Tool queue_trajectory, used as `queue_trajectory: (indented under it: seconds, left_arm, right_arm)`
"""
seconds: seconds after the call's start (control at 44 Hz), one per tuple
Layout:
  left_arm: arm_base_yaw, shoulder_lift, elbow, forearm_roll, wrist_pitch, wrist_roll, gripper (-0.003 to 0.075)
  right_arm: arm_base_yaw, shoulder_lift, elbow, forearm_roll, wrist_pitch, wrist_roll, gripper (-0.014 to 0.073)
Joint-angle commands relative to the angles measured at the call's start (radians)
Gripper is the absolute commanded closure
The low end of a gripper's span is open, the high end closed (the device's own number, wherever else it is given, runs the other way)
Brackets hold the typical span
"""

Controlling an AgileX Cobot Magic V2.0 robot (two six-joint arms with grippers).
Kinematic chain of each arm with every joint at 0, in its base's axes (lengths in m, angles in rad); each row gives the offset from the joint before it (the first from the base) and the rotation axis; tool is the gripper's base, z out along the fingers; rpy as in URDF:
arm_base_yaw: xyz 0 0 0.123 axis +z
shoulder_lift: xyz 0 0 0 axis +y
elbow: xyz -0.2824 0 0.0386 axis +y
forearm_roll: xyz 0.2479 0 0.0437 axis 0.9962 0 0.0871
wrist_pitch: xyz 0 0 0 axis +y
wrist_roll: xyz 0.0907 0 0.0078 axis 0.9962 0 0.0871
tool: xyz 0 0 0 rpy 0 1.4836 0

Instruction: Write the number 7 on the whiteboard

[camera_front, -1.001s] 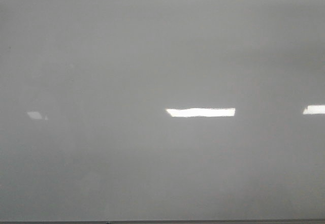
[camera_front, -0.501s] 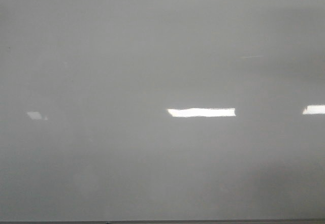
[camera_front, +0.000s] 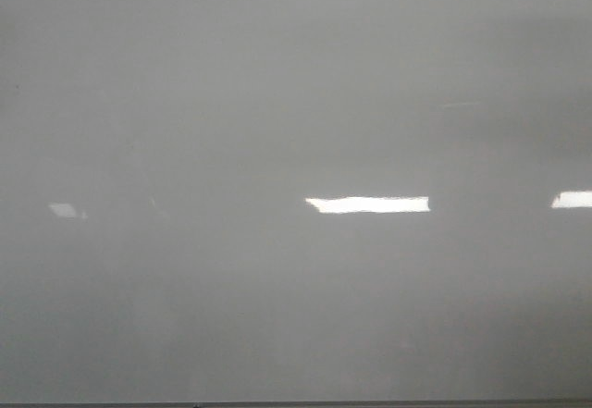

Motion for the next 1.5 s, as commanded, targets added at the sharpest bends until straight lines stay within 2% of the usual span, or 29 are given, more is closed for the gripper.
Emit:
queue_trajectory:
  seconds: [0.0, 0.41, 0.774, 1.001, 1.229, 1.479]
  left_arm:
    - [-0.007, 0.074, -0.069, 0.003, -0.059, -0.003, 0.0186]
    - [-0.007, 0.374, -0.207, 0.008, -0.124, -0.003, 0.0186]
    - [-0.007, 0.502, -0.223, 0.072, -0.244, -0.003, 0.0201]
    - [-0.007, 0.544, -0.223, 0.072, -0.304, -0.003, 0.0303]
    - [-0.007, 0.549, -0.223, 0.072, -0.313, -0.003, 0.0468]
    - [-0.007, 0.547, -0.223, 0.072, -0.256, -0.003, 0.0640]
  right_arm:
    - [0.002, 0.003, -0.036, -0.013, -0.062, -0.015, 0.0022]
    - [0.002, 0.003, -0.036, -0.013, -0.062, -0.015, 0.0022]
    - [0.002, 0.003, -0.036, -0.013, -0.062, -0.015, 0.0022]
    - [0.002, 0.003, -0.036, -0.013, -0.062, -0.015, 0.0022]
    - [0.002, 0.003, -0.036, -0.013, -0.062, -0.015, 0.0022]
    - [0.002, 0.003, -0.036, -0.013, -0.063, -0.015, 0.0022]
